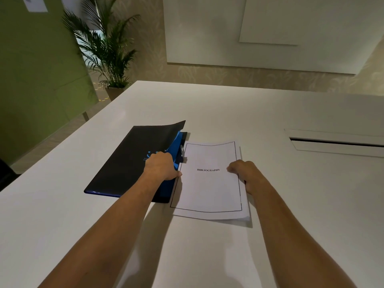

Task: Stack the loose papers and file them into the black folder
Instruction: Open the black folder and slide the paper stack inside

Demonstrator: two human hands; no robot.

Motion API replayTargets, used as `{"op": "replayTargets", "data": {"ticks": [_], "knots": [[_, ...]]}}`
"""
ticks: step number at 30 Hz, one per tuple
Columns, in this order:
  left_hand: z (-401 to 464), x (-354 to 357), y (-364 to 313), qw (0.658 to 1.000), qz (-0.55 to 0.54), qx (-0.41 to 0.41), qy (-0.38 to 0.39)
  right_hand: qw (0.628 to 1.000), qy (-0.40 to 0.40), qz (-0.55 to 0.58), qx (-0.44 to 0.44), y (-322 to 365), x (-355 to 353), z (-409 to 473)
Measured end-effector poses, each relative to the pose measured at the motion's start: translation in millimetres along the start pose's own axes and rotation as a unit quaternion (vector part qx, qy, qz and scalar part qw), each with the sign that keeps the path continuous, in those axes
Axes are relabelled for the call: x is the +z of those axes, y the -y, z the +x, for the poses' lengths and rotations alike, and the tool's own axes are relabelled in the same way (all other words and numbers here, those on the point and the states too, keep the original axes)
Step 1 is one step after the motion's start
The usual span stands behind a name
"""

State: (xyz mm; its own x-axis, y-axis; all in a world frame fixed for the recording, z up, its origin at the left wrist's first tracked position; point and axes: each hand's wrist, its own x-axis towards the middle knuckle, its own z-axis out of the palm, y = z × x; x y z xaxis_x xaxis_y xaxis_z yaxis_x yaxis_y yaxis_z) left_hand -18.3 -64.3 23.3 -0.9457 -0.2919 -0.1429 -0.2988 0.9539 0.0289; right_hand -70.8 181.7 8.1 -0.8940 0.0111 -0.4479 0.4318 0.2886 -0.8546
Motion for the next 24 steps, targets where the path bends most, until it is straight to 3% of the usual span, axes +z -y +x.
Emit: {"op": "replayTargets", "data": {"ticks": [4, 7, 18, 24], "knots": [[-1.9, -3.5, 1.2, 1.000, -0.008, 0.009, 0.006, 0.997, 0.039, -0.053, -0.050, 1.1, -3.5, -4.4], [-3.8, -8.3, 0.4, 0.999, -0.013, 0.018, 0.027, 0.993, 0.024, -0.075, -0.084, 8.2, -5.3, -6.0], [-8.8, -18.2, 12.6, 0.997, -0.063, 0.034, 0.025, 0.962, -0.124, 0.110, -0.217, 60.4, -34.4, -16.2], [-10.0, -20.7, 7.1, 0.993, -0.093, 0.069, 0.023, 0.951, -0.146, 0.084, -0.259, 65.9, -10.9, -29.4]]}}
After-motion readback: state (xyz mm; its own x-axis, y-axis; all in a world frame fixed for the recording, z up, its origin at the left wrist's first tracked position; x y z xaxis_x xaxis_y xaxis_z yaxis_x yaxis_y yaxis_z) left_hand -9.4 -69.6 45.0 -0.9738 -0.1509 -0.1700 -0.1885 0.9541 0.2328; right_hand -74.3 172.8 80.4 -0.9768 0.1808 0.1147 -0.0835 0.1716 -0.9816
